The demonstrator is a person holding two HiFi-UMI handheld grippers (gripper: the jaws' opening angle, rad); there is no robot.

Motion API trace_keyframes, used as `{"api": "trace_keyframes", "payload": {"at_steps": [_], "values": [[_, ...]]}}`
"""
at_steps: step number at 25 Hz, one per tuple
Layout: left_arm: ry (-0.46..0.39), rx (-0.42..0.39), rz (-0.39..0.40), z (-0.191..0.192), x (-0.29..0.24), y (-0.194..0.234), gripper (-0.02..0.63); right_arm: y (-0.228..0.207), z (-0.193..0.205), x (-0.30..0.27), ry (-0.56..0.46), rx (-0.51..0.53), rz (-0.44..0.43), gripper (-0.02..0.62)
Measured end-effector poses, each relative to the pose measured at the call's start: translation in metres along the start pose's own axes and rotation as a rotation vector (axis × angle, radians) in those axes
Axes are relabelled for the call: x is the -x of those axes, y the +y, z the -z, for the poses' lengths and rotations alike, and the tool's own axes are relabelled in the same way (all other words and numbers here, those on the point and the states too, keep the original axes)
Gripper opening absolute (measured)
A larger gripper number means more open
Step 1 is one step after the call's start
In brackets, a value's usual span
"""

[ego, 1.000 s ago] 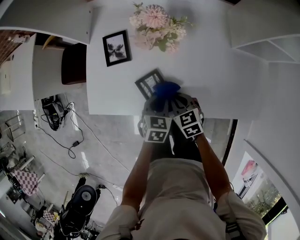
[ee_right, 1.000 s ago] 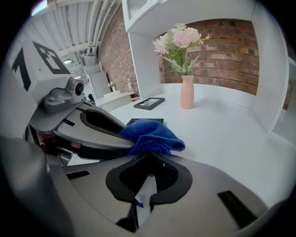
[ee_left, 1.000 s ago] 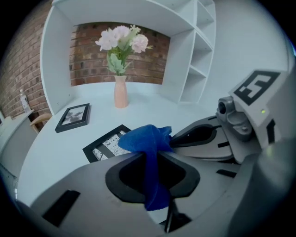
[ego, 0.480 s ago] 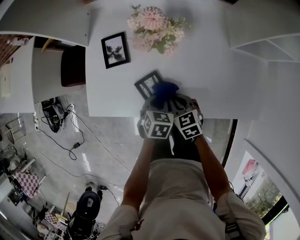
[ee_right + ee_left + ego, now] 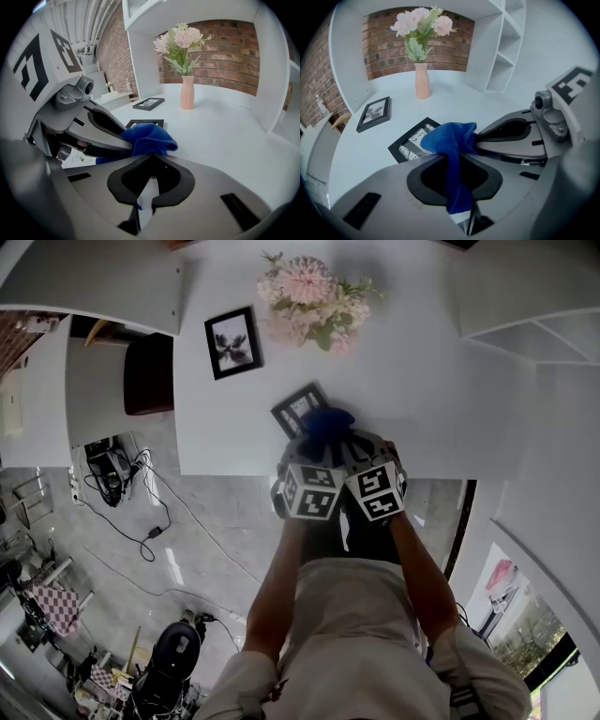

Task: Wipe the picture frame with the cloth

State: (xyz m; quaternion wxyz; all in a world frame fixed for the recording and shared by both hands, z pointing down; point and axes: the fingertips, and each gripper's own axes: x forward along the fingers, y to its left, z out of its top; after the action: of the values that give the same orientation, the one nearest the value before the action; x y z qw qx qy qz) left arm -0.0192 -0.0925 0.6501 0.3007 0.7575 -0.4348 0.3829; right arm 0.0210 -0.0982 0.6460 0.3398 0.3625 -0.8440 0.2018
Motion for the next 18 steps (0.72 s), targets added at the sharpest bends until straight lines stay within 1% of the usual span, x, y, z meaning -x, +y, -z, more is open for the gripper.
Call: {"api": "trace_keyframes", "payload": {"at_steps": [9,18], "values": [[0.004,0.022,-0.008,0.006,0.007,0.011,0.071,0.000,0.001,0.000,0.004,-0.001,0.010,0.008],[-0.005,0.041,-0.039,0.010,0.022,0.028,0.071,0.000,0.000,-0.001,0.007,-0.011,0.013,0.008]]}}
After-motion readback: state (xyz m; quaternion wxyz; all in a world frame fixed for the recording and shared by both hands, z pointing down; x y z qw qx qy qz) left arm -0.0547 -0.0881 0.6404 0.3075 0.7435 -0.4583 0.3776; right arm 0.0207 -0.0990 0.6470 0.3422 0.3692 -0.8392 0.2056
